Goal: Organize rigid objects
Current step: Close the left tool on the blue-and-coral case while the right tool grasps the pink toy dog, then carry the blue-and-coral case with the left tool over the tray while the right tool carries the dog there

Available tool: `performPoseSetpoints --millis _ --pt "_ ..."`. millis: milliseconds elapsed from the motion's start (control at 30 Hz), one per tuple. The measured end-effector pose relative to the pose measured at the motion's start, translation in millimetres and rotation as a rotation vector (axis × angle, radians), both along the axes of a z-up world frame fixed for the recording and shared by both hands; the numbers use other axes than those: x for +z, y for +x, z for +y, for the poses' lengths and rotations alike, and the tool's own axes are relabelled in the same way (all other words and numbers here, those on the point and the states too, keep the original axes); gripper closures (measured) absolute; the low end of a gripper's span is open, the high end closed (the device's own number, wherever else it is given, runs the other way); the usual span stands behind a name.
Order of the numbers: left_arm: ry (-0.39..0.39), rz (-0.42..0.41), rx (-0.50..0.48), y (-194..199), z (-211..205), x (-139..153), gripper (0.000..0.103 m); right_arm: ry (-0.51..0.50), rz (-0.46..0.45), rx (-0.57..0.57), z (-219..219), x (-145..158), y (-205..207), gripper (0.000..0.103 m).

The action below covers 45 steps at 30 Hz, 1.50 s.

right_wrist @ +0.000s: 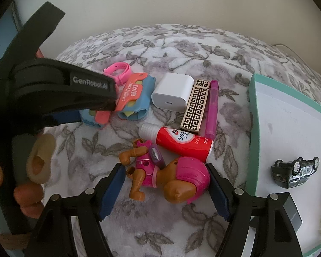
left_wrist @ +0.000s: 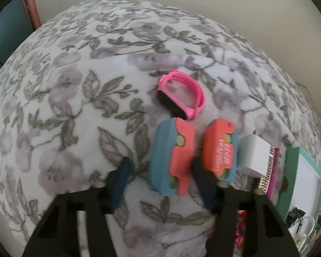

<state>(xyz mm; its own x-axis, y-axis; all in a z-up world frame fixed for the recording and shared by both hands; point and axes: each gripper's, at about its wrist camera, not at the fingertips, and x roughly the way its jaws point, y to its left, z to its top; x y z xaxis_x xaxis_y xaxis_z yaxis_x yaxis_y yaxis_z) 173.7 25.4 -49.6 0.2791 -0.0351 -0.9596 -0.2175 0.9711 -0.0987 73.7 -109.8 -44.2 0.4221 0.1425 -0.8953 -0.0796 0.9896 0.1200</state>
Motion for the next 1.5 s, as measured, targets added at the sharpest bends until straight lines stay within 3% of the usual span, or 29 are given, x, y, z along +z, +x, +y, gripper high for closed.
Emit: performPoseSetpoints --millis 300,567,733,1167,1267,1300,1500 --pt "-0.02 0.04 -0.001 -7 5 0 0.062 -0.004 0.001 0.001 -4 1 -1 0.026" --pt "0.023 0.103 0.011 -21 5 2 0.063 0.007 0.007 0.0 -8 3 -7 0.026" --pt "-0.032 0.126 0.075 -33 16 3 0.063 0.044 0.001 -0.025 -16 10 -10 0.026" --pt "-0.044 0.078 0.128 -44 24 31 0.067 0.084 -0.058 -0.076 -39 34 -14 0.026" --pt "-0.053 0.066 0.125 -45 22 36 0.072 0.092 -0.068 -0.083 -44 38 -15 0.026" --pt "-0.056 0.062 0.125 -43 20 37 0.081 0.094 -0.071 -0.085 -45 39 -15 0.026" --pt "-0.06 0.06 0.115 -44 18 39 0.082 0.101 -0.069 -0.094 -51 40 -17 0.026"
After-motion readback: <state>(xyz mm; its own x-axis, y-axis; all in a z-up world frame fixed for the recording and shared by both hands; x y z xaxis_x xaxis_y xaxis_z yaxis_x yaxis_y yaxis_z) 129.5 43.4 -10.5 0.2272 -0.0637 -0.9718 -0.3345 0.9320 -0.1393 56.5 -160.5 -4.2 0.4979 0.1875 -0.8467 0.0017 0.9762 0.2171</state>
